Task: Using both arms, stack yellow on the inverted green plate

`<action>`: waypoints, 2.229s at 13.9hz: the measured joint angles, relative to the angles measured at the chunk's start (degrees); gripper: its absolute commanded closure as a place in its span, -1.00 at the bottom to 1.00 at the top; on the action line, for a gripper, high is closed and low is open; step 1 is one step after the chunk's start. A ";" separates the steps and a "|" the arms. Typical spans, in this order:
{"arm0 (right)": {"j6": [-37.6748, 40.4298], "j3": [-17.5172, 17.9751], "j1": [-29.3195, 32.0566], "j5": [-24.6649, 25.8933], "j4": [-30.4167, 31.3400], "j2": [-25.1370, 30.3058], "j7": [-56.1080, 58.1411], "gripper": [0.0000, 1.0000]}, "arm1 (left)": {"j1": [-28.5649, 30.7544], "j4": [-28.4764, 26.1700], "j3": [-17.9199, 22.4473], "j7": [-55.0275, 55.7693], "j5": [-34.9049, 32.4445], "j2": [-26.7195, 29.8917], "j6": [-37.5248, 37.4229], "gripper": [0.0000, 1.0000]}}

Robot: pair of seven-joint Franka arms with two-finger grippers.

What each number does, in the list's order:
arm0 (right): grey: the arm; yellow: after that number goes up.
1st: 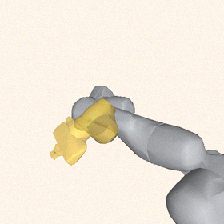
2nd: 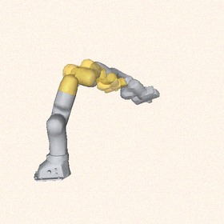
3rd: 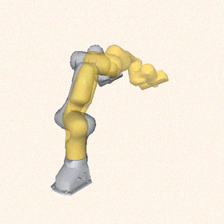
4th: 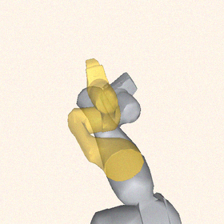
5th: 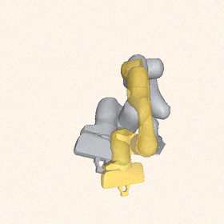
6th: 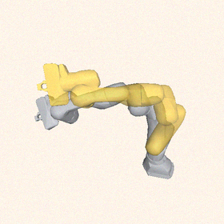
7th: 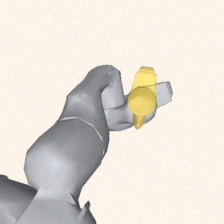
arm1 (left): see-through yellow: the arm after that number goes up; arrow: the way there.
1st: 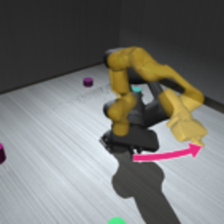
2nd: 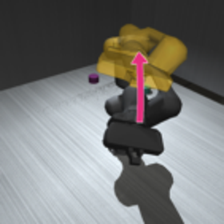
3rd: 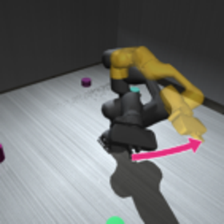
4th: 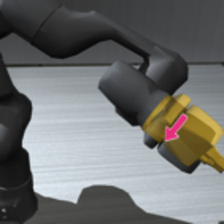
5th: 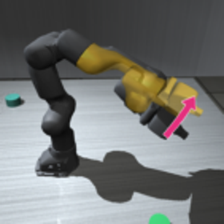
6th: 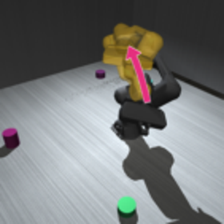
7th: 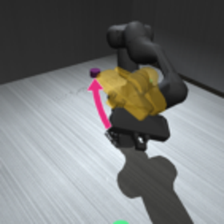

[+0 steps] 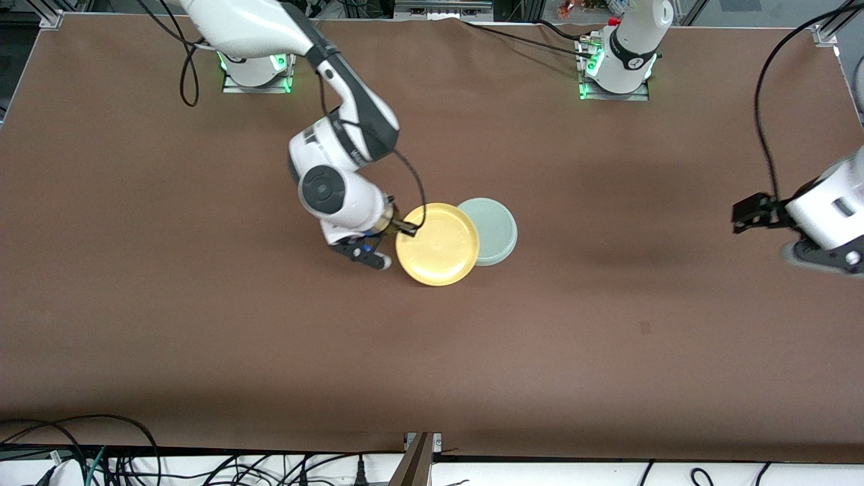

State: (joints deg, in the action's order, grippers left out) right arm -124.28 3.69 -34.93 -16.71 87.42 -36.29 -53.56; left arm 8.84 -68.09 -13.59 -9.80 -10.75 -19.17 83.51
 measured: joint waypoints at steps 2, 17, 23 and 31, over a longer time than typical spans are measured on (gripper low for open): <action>-8.50 0.09 -4.31 0.00 4.27 -0.05 -4.34 1.00 | 0.60 -3.30 1.19 -0.40 0.68 3.63 0.91 -1.00; -22.63 0.00 -10.74 0.00 10.09 -2.15 -10.26 0.69 | -10.18 -28.26 14.20 8.40 6.82 20.40 9.51 -1.00; -22.62 -1.52 -10.73 0.00 9.88 -1.94 -10.32 -1.00 | -11.04 -28.15 13.54 8.56 6.82 20.40 9.26 -1.00; 3.39 -21.55 -10.43 0.23 6.17 10.87 7.66 -1.00 | -11.09 -27.66 13.59 8.56 6.82 20.40 9.09 -1.00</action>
State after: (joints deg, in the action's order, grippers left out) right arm -120.89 -17.86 -45.36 -16.48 93.59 -25.42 -45.90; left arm -2.25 -95.74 0.00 -1.24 -3.93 1.22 92.60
